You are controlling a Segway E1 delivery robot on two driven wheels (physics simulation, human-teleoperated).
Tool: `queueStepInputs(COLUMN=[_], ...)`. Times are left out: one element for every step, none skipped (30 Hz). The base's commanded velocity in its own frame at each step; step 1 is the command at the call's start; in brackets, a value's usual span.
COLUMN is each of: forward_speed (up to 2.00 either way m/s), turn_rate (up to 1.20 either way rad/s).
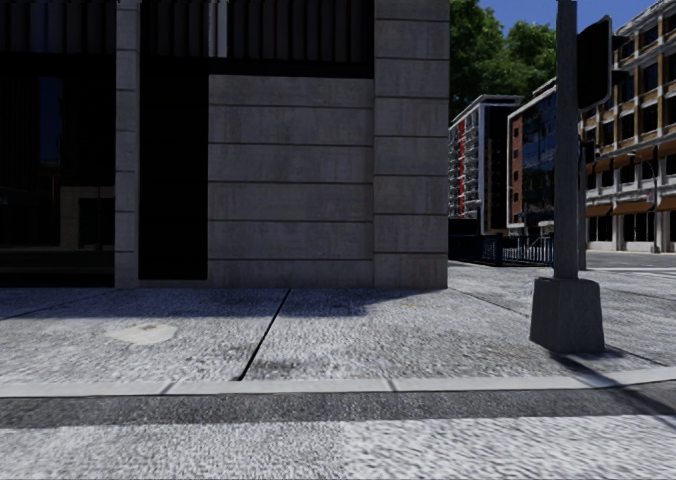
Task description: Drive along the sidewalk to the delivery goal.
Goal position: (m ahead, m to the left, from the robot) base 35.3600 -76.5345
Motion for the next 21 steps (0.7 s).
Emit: queueStepInputs(forward_speed=[2.0, 2.0, 2.0, 2.0, 2.0, 2.0, 2.0, 2.0, 2.0, 2.0, 1.99, 1.99, 1.99, 1.99, 1.99, 1.99, 1.99, 1.99, 1.99, 1.98, 1.98], turn_rate=[-0.24, -0.24, -0.24, -0.24, -0.24, -0.24, -0.25, -0.25, -0.27, -0.29, -0.32, -0.32, -0.4, -0.45, -0.45, -0.47, -0.48, -0.54, -0.54, -0.62, -0.65])
